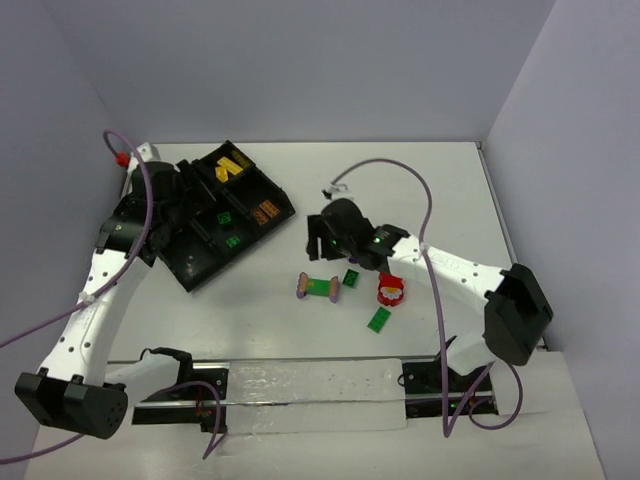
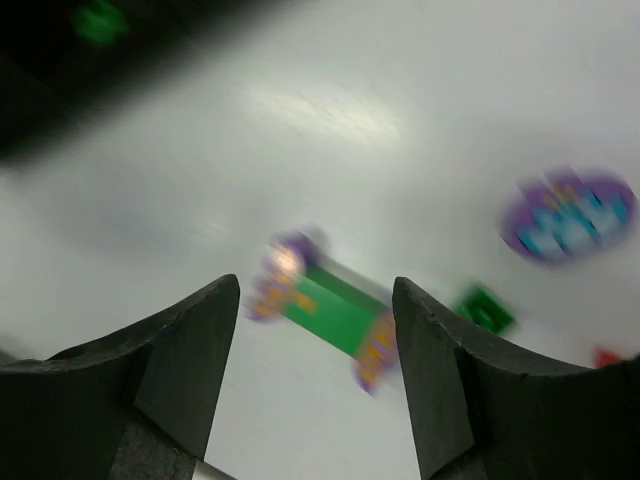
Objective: Sort the legos into containers by color
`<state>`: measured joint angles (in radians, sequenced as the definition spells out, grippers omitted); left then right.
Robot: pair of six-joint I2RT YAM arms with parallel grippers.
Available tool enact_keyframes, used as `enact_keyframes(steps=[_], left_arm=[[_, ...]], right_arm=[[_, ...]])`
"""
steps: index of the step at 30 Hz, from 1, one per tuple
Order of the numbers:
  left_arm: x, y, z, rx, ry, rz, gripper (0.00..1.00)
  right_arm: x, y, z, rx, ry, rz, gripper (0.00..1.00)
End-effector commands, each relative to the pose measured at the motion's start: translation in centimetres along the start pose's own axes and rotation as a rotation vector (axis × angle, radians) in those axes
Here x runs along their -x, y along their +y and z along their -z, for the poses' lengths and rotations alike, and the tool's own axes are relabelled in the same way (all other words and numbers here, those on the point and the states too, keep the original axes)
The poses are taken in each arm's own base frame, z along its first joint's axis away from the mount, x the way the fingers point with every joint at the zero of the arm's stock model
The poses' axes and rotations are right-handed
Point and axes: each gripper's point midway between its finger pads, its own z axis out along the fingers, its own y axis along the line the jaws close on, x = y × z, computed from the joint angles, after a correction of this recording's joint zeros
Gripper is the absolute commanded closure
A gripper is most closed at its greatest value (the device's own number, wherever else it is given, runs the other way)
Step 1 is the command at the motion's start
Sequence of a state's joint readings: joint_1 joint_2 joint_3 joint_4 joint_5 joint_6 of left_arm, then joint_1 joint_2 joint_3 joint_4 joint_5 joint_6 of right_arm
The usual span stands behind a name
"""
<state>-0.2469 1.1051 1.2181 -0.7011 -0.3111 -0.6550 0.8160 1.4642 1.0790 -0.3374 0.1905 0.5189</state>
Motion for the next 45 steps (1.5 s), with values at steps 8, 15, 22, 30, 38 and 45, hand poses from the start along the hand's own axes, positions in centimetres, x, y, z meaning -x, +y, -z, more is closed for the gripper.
enact_keyframes(steps=[8,15,22,30,38,45], left_arm=[[-3.4,-5.5,-1.5,-0.128,0.083,-0.092,0.01],[-4.2,-6.5,-1.9,-0.142,0.103,-0.108,0.01],[-4.6,-6.5,-2.0,-0.136,0.109,-0.123,0.01],[-4.9,-6.4,-2.0,-0.130,0.115,-0.133,0.01],[-5.0,-6.4,-1.9,-0.130,0.114,-0.134,0.01],[-5.3,-6.4,-2.0,-0.129,0.121,-0.141,0.01]], right_arm=[[-7.2,-10.5,0.6,-0.206,0.107,-0.232,0.31],[-7.3,-9.1,-0.7,-0.165,0.115,-0.301,0.25],[-7.5,-9.2,-2.6,-0.199,0.134,-0.300,0.32],[-8.2,-9.7,-3.4,-0.226,0.148,-0.296,0.38],[-7.5,-9.1,-2.9,-0.241,0.125,-0.262,0.63],[-5.4,-8.3,-1.5,-0.233,0.076,-0.233,0.85]])
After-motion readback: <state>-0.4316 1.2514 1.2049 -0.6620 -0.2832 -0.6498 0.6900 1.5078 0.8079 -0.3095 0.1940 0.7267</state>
